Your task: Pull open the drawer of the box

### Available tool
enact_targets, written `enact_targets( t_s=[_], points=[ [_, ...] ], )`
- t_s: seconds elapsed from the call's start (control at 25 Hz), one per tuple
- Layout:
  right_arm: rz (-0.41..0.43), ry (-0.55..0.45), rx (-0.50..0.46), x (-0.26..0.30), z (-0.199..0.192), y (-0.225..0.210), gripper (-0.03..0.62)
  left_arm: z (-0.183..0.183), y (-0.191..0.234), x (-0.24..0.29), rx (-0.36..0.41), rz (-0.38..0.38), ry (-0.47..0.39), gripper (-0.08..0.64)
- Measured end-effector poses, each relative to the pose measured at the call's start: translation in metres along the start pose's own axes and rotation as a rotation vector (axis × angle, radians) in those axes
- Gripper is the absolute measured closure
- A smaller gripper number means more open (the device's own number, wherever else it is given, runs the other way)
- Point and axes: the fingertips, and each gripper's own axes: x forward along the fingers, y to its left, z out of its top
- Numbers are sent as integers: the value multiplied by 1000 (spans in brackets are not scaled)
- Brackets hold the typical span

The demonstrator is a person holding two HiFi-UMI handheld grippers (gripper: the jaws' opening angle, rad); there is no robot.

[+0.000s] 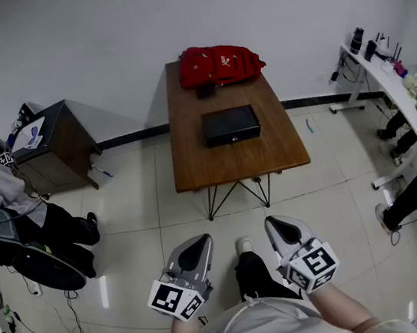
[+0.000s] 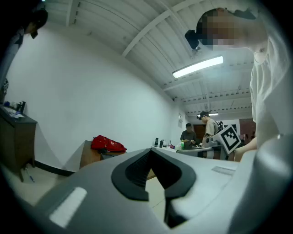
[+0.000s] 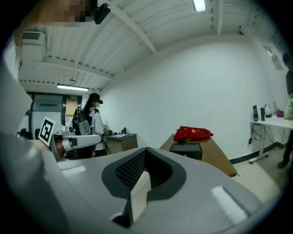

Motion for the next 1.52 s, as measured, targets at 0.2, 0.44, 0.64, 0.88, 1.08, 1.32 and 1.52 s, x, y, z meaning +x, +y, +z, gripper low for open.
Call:
enact_targets(
  t_s=[0.2,0.44,0.64,0.88,1.08,1.32,1.52],
  points=[
    [-27,-3,-20,63,17,-53,589,3,48,53,14,15,17,554],
    [-11,76,-61,134,24,-113,589,6,104,136,8,27,37,554],
    [-24,104,-77,191,34,-170,589,3,148,201,-5,34,59,554],
    [-16,171,-82,245,27,-211,589,-9,189,250,-31,74,80,554],
    [-5,243,-84,272,10,-222,589,-16,206,268,-61,92,88,554],
    [-22,309,-88,298,-18,-238,589,-35,216,289,-94,63,129,554],
    [-65,377,-71,322,-46,-252,589,-54,235,300,-94,44,185,554]
  ],
)
